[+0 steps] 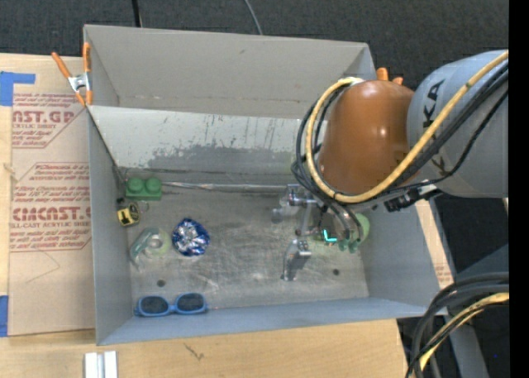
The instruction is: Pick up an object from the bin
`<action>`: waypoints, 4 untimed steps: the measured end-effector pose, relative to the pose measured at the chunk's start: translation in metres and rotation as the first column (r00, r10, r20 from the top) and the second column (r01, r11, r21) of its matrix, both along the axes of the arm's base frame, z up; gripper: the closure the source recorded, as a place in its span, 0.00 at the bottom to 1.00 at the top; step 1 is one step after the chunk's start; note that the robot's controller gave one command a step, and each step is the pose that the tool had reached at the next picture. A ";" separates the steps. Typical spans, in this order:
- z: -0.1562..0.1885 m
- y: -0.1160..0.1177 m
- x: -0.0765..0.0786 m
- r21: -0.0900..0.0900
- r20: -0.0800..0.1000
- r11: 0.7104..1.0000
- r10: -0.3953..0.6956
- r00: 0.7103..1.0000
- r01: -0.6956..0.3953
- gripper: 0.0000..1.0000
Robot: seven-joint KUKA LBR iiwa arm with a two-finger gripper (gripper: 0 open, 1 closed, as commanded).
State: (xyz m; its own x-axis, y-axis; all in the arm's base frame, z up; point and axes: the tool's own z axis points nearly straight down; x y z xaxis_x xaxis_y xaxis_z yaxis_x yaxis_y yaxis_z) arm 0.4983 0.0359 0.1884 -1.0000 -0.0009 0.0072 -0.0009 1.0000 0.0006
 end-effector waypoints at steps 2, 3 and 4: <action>-0.089 0.163 0.073 0.001 0.011 0.934 0.358 0.934 -0.358 0.00; -0.113 0.147 0.088 0.000 0.008 0.896 0.445 0.895 -0.445 0.00; -0.111 0.147 0.088 0.000 0.011 0.896 0.444 0.896 -0.445 1.00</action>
Offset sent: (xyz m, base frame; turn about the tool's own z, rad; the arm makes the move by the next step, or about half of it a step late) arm 0.0026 0.0619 -0.0522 -0.0591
